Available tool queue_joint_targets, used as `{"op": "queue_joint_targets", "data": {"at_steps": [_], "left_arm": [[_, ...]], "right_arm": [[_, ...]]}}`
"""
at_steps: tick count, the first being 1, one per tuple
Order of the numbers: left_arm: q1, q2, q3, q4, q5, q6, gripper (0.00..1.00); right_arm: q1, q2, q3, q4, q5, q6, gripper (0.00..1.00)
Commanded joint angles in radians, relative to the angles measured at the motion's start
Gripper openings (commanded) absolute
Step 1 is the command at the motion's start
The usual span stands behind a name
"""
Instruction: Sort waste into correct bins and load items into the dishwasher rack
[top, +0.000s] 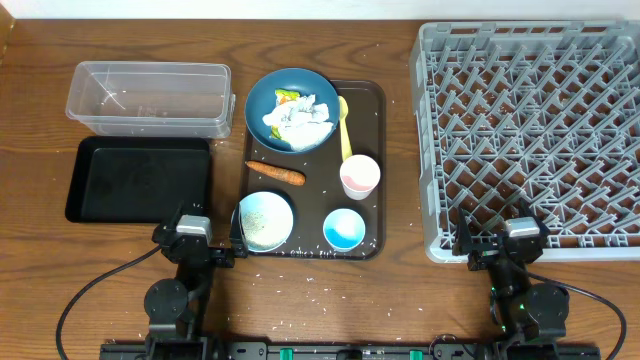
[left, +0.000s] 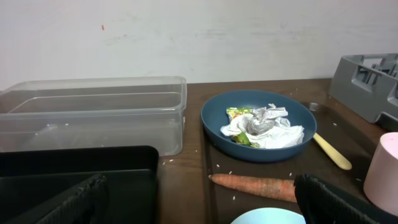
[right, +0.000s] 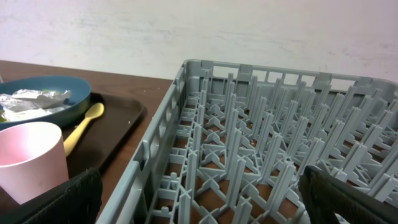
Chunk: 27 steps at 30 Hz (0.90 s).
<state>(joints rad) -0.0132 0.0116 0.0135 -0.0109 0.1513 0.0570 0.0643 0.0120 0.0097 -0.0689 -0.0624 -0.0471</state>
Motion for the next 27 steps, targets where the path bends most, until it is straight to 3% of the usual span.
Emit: {"op": "queue_joint_targets", "data": {"at_steps": [1, 20, 27], "left_arm": [[0.003, -0.008, -0.010, -0.045, 0.021, 0.014, 0.97], [0.003, -0.007, -0.010, -0.045, 0.021, 0.014, 0.97], [0.003, -0.008, -0.009, -0.021, 0.021, 0.014, 0.97]], "right_arm": [[0.009, -0.003, -0.004, 0.000, 0.006, 0.013, 0.99], [0.009, -0.003, -0.004, 0.003, 0.008, -0.003, 0.99], [0.009, -0.003, -0.004, 0.106, 0.002, -0.003, 0.99]]}}
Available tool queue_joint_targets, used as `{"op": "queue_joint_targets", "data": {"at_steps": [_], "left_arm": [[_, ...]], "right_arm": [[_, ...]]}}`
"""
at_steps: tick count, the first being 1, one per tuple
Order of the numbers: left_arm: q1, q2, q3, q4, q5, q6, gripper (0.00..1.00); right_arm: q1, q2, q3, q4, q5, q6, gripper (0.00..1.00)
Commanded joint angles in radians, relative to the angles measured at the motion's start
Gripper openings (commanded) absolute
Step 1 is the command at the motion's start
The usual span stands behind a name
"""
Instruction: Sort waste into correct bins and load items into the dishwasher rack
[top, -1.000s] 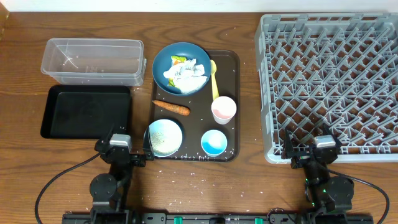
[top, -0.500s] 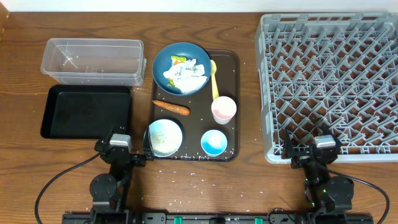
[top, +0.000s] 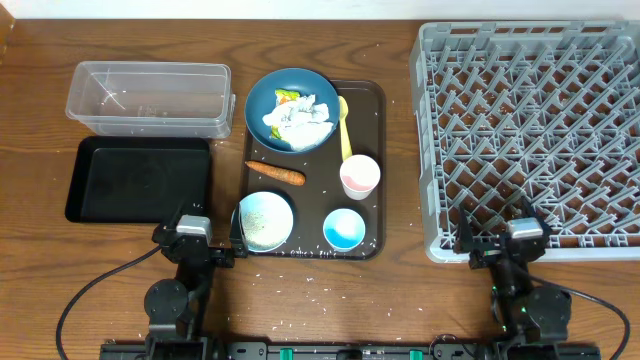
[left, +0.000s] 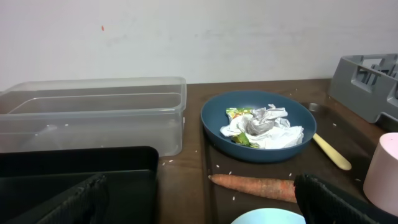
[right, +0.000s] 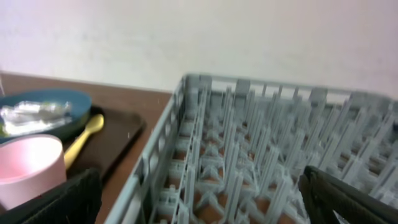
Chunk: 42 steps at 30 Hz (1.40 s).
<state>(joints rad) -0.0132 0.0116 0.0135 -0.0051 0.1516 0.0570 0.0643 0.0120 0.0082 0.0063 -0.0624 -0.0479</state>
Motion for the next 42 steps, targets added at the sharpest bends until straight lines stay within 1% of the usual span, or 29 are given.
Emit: {"op": "queue_joint_targets", "data": {"at_steps": [1, 5, 7, 10, 13, 16, 21, 25, 28, 32, 36, 37, 39, 42], "left_arm": [[0.003, -0.008, -0.009, -0.021, 0.022, 0.013, 0.97], [0.003, -0.006, -0.004, 0.045, 0.146, 0.013, 0.97], [0.003, 0.004, 0.017, 0.043, 0.179, 0.009, 0.97], [0.003, 0.058, 0.060, 0.044, 0.186, -0.009, 0.97], [0.002, 0.155, 0.124, 0.044, 0.220, -0.009, 0.97], [0.003, 0.294, 0.217, 0.044, 0.246, -0.008, 0.97], [0.002, 0.602, 0.450, 0.022, 0.310, -0.008, 0.97], [-0.009, 0.861, 0.691, -0.078, 0.355, -0.008, 0.97], [-0.039, 1.067, 0.908, -0.217, 0.354, 0.005, 0.97], [-0.092, 1.350, 1.221, -0.470, 0.345, 0.082, 0.97], [-0.136, 1.590, 1.482, -0.700, 0.236, 0.085, 0.97], [-0.144, 1.643, 1.531, -0.726, 0.233, 0.085, 0.97], [-0.154, 1.721, 1.574, -0.726, 0.233, 0.074, 0.97], [-0.164, 1.786, 1.574, -0.717, 0.233, 0.039, 0.97]], "right_arm": [[0.009, -0.003, -0.002, 0.050, -0.008, -0.002, 0.99], [0.009, -0.003, 0.014, 0.064, -0.095, -0.002, 0.99], [0.009, 0.003, 0.026, 0.063, -0.140, 0.000, 0.99], [0.009, 0.023, 0.064, 0.064, -0.160, 0.035, 0.99], [0.009, 0.066, 0.133, 0.053, -0.159, 0.035, 0.99], [0.009, 0.137, 0.220, 0.035, -0.159, 0.035, 0.99], [0.009, 0.323, 0.413, -0.079, -0.159, 0.035, 0.99], [0.009, 0.478, 0.575, -0.205, -0.160, 0.035, 0.99], [0.009, 0.582, 0.687, -0.313, -0.160, 0.035, 0.99], [0.009, 0.685, 0.802, -0.436, -0.221, 0.035, 0.99], [0.009, 0.720, 0.814, -0.452, -0.269, 0.036, 0.99], [0.009, 0.725, 0.814, -0.455, -0.274, 0.036, 0.99], [0.009, 0.727, 0.814, -0.479, -0.288, 0.036, 0.99], [0.009, 0.727, 0.814, -0.508, -0.290, 0.036, 0.99]]}}
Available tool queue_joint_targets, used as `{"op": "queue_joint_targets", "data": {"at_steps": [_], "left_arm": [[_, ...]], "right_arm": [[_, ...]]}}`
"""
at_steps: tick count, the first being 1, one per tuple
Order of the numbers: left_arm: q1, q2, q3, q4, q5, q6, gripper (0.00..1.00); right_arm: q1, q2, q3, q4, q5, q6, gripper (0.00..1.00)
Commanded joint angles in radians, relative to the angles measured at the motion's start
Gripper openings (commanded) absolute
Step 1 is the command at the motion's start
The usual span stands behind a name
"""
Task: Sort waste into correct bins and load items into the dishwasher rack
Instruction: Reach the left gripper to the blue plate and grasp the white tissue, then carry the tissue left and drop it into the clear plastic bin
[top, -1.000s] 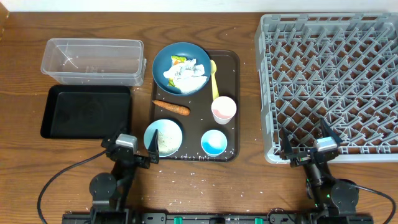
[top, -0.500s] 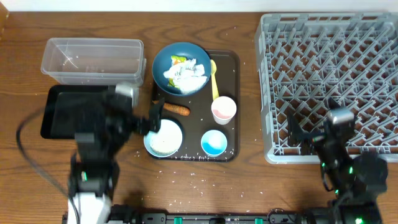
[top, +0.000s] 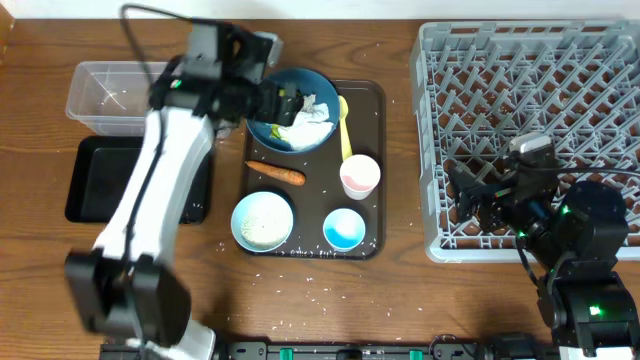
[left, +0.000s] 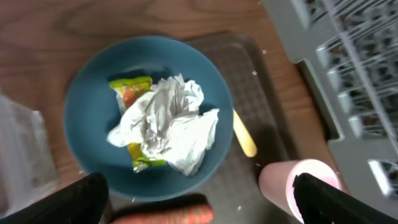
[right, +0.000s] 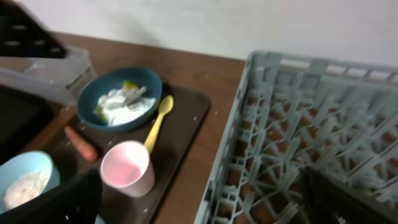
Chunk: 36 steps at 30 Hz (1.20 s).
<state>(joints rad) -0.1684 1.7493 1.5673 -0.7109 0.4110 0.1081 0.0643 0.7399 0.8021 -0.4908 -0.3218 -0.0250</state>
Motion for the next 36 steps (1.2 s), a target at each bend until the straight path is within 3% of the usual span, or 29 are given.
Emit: {"op": "queue_joint_targets", "data": {"at_steps": [1, 13, 22, 25, 28, 32, 36], "left_arm": [[-0.011, 0.069, 0.021, 0.003, -0.027, -0.011, 0.97], [-0.023, 0.288, 0.021, 0.149, -0.045, 0.211, 0.96], [-0.026, 0.407, 0.021, 0.188, -0.110, 0.214, 0.95], [-0.026, 0.435, 0.020, 0.195, -0.110, 0.214, 0.86], [-0.026, 0.453, 0.019, 0.210, -0.110, 0.214, 0.70], [-0.026, 0.466, 0.019, 0.227, -0.110, 0.213, 0.33], [-0.027, 0.453, 0.019, 0.237, -0.109, 0.208, 0.13]], "right_arm": [[0.009, -0.001, 0.020, -0.021, -0.031, 0.013, 0.99], [0.009, -0.001, 0.020, -0.033, -0.030, 0.013, 0.99], [0.009, -0.001, 0.020, -0.033, -0.030, 0.013, 0.99], [0.009, -0.001, 0.020, -0.029, -0.030, 0.013, 0.95], [0.009, -0.001, 0.020, -0.026, -0.030, 0.013, 0.90], [0.009, -0.001, 0.020, -0.027, -0.030, 0.013, 0.87], [0.009, -0.001, 0.020, -0.027, -0.030, 0.013, 0.86]]}}
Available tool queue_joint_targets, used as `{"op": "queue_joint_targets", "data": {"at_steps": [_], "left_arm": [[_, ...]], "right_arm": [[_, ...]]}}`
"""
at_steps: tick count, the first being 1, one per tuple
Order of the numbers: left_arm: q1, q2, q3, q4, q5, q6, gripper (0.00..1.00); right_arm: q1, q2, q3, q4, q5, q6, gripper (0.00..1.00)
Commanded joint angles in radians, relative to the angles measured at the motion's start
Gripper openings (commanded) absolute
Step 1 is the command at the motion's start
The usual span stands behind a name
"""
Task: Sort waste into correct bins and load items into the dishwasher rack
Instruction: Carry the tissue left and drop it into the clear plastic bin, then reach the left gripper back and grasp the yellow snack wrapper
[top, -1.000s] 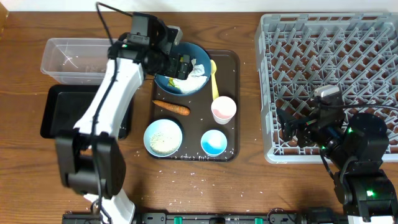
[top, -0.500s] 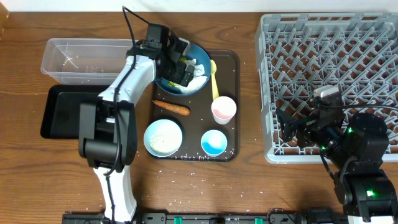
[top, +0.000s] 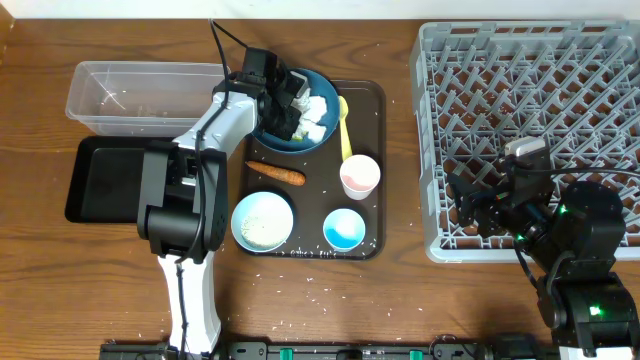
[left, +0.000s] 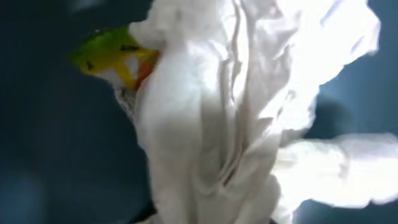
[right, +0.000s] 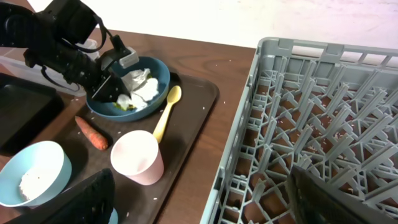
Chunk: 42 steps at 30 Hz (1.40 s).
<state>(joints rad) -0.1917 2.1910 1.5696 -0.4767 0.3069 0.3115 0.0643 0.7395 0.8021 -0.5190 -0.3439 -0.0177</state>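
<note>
A crumpled white napkin (top: 316, 114) (left: 205, 124) and a yellow-green wrapper (left: 112, 53) lie in the dark blue bowl (top: 300, 146) on the brown tray (top: 370, 100). My left gripper (top: 287, 108) (right: 118, 84) is down in the bowl. Its fingers show only as dark slivers at the bottom of the left wrist view, pressed to either side of the napkin. My right gripper (top: 478, 200) (right: 202, 186) hangs open with nothing in it over the front left edge of the grey rack (top: 540, 110).
On the tray are a carrot (top: 275, 173), a yellow spoon (top: 345, 125), a pink cup (top: 360, 177), a pale bowl of rice (top: 265, 222) and a small blue bowl (top: 344, 229). A clear bin (top: 145, 95) and a black bin (top: 130, 180) stand at the left.
My left gripper was open above the blue bowl; now it is down in the bowl with its fingers drawn in against the napkin. The right arm has barely shifted.
Both arms rested low at the table's front edge for the first two moments. Then the left arm was stretched out over the blue bowl and the right gripper raised by the rack's front left. Now the left gripper is on the napkin in the bowl.
</note>
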Motion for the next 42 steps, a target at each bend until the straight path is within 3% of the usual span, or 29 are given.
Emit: {"op": "queue_joint_targets", "data": {"at_steps": [1, 10, 14, 23, 28, 31, 35, 42], "left_arm": [[-0.003, 0.003, 0.017, 0.005, -0.005, -0.006, 0.13], [0.000, -0.185, 0.039, 0.014, -0.007, -0.195, 0.06], [0.028, -0.288, 0.039, 0.014, -0.091, -0.293, 0.06], [0.170, -0.321, 0.038, 0.016, -0.349, -0.290, 0.06], [0.264, -0.260, 0.038, 0.024, -0.375, -0.291, 0.07], [0.306, -0.224, 0.038, 0.021, -0.375, -0.291, 0.17], [0.334, -0.204, 0.038, 0.007, -0.375, -0.291, 0.49], [0.326, -0.251, 0.039, 0.006, -0.351, -0.291, 0.68]], "right_arm": [[0.009, 0.000, 0.020, 0.002, -0.008, 0.006, 0.86], [0.009, 0.000, 0.020, 0.001, -0.008, 0.006, 0.86], [0.009, 0.000, 0.020, 0.001, -0.008, 0.006, 0.85], [0.009, 0.000, 0.020, -0.001, -0.008, 0.006, 0.83], [0.009, 0.000, 0.020, -0.001, -0.008, 0.006, 0.84], [0.009, 0.000, 0.020, -0.001, -0.008, 0.006, 0.84], [0.009, 0.000, 0.020, -0.001, -0.008, 0.006, 0.84], [0.009, 0.000, 0.020, 0.000, -0.008, 0.006, 0.87]]}}
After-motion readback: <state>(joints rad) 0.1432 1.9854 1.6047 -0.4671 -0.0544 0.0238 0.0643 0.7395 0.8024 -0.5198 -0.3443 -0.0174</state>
